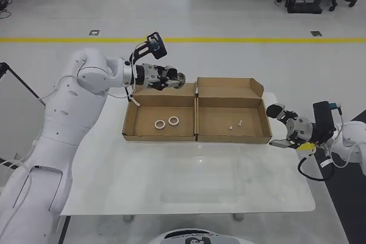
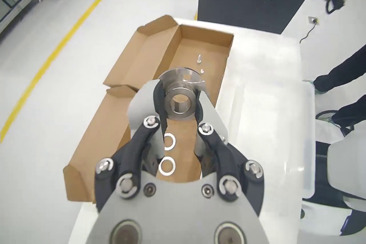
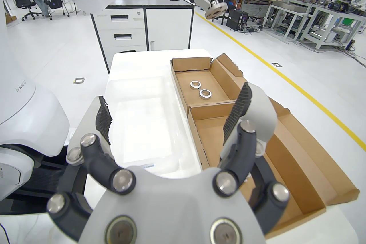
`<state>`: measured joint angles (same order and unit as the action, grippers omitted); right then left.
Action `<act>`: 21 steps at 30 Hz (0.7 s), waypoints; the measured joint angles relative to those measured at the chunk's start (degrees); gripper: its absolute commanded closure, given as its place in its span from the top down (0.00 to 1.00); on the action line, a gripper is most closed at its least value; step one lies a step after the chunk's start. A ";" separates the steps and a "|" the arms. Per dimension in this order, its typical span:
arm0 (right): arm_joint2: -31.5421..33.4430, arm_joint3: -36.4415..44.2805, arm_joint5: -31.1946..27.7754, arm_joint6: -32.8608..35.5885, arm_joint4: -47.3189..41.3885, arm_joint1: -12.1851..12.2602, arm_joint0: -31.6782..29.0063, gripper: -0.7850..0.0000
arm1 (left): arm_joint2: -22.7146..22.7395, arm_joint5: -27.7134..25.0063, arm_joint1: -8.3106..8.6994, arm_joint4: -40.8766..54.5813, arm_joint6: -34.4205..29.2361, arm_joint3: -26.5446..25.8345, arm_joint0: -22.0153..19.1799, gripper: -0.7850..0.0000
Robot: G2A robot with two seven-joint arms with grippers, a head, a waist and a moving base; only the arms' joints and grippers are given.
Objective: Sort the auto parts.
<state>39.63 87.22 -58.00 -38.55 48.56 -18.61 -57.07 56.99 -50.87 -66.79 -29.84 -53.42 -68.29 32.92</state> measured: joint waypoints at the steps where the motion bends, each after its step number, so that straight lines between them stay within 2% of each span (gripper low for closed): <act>1: 0.00 0.00 0.00 0.00 0.00 0.00 0.00 1.00 | -0.41 -0.07 0.23 -1.25 0.08 0.57 0.00 0.00; 12: 0.00 0.00 0.00 0.00 0.00 0.00 0.00 1.00 | -7.73 -1.22 1.96 -10.55 1.22 4.96 -2.81 0.00; 21: 0.00 0.00 0.00 0.00 0.00 0.00 0.00 1.00 | -16.85 -2.85 1.02 -14.13 2.85 11.66 -7.45 0.00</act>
<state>39.63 87.22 -58.00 -38.55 48.56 -18.61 -57.07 40.14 -53.72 -65.77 -43.96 -50.57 -56.62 25.47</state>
